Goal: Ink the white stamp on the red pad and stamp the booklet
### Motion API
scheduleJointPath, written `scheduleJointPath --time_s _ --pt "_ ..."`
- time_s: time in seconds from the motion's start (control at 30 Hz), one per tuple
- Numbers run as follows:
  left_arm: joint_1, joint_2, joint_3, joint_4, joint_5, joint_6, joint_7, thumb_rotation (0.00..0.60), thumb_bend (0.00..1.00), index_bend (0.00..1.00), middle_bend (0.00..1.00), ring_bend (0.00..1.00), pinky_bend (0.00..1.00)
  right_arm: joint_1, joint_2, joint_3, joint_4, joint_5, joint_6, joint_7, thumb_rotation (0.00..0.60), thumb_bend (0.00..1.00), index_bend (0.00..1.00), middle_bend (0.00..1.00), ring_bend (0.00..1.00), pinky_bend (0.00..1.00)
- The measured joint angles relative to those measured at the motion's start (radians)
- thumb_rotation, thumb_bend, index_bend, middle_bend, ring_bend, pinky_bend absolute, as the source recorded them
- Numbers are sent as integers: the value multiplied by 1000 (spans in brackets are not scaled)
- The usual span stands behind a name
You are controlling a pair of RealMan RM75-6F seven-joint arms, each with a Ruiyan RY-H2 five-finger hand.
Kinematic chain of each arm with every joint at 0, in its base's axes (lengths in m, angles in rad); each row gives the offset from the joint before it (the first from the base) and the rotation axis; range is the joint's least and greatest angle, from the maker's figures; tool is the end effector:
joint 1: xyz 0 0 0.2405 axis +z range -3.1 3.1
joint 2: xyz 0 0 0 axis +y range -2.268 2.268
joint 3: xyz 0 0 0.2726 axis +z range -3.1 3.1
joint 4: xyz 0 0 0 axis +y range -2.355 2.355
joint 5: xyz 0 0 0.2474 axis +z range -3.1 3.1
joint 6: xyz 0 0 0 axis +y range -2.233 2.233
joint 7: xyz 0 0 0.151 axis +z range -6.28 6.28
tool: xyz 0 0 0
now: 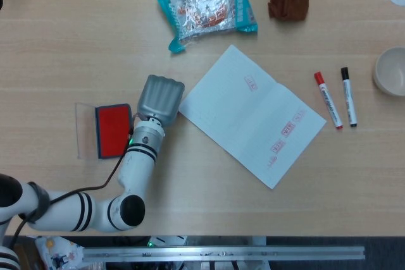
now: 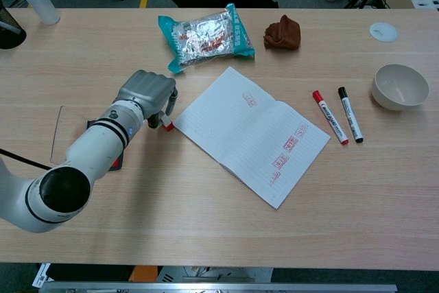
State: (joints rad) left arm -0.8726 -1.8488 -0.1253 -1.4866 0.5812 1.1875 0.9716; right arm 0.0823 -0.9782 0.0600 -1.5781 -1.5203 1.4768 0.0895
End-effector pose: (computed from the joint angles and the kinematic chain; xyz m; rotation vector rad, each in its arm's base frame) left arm -0.1203 0.3190 -0.1436 -1.8810 -0.8803 -0.4907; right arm -0.3568 -0.1956 0.1868 1.4148 -0.8261 0.8561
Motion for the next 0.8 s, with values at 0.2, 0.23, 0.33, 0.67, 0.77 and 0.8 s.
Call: scheduleJointPath --time_s 0.2,0.23,0.33,0.67,0.77,0.8 --pt "2 0 -8 -4 11 0 -1 600 263 625 1000 1000 1000 -1 -1 1 3 0 1 4 600 200 238 359 288 303" --pt "2 3 -9 -7 13 1 1 600 263 627 1000 1000 1000 -1 -1 1 4 0 2 5 600 200 238 359 288 303" --pt "2 12 -11 -15 19 3 5 600 265 632 1000 1000 1000 -2 -2 1 5 -1 3 7 600 200 238 359 288 303" --pt "11 90 11 -68 74 18 18 600 266 636 1000 1000 1000 -1 -5 2 5 -8 9 9 600 200 238 359 288 303" --pt "20 133 30 -98 104 30 22 600 265 636 1000 1000 1000 1 -6 2 4 -11 7 8 600 200 238 359 288 303" --pt "24 147 36 -109 113 33 23 600 265 636 1000 1000 1000 2 -7 1 3 -13 6 7 600 200 238 359 288 303"
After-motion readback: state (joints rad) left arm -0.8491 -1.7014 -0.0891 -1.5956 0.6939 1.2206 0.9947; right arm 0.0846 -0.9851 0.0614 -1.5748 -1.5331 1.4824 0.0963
